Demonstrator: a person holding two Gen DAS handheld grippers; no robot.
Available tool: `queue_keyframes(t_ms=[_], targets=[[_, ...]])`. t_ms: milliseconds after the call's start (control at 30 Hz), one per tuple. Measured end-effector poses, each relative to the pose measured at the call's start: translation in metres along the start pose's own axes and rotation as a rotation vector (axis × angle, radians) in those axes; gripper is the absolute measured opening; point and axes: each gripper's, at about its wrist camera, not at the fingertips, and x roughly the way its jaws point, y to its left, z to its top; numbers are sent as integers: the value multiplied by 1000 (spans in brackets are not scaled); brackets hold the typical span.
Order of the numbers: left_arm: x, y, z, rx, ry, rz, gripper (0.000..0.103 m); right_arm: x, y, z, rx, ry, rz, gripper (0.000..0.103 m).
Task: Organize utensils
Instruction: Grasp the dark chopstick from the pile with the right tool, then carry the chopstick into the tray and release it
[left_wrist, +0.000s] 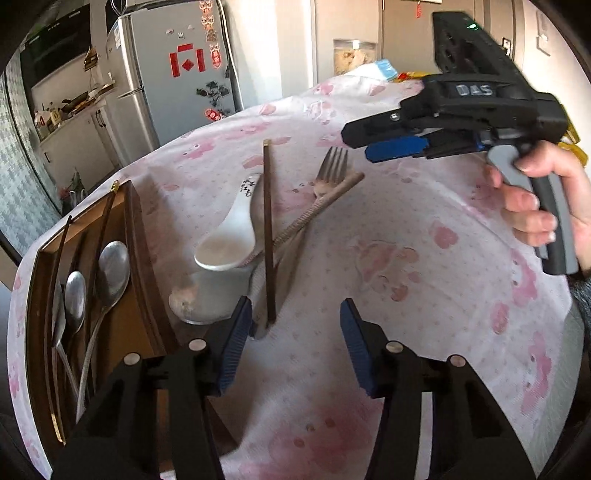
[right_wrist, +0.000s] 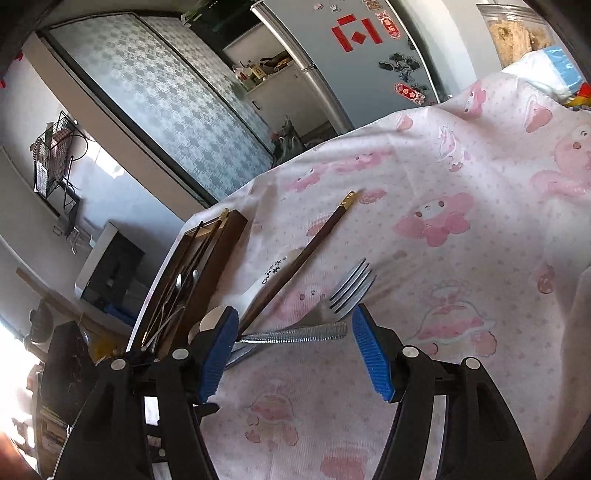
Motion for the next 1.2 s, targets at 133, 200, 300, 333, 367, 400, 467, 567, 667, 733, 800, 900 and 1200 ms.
queue_keyframes(t_ms=[133,200,300,333,367,400,467,567,667,733,800,900,1200], targets=[[9,6,7,-17,27,5,42,3,-1,0,19,1,3,65],[10,10,9,-33,35,19,30,4,-1,1,31,0,13,65],[10,15,11,-50,36,21,17,9,3,3,39,2,15,65],[8,16,11,-56,31,17,6,11,5,3,44,4,19,65],[7,19,12,-69,22,34,6,13,7,3,49,5,23,65],[3,21,12,-85,10,30,6,14,9,3,52,6,24,65],[-3,23,12,-102,-7,17,5,19,17,2,49,11,19,65],[-16,18,11,-92,-36,25,5,29,28,3,49,18,29,65],[-30,9,10,-79,-67,25,5,46,36,0,61,43,22,59],[-36,3,10,-66,-77,26,5,56,36,-1,76,54,-10,47],[-43,-1,9,-61,-92,36,5,64,31,-2,123,59,-10,39],[-48,-3,5,-59,-96,21,5,67,27,-3,160,49,-2,30],[-57,0,-8,-46,-98,16,6,57,47,0,150,17,50,18]])
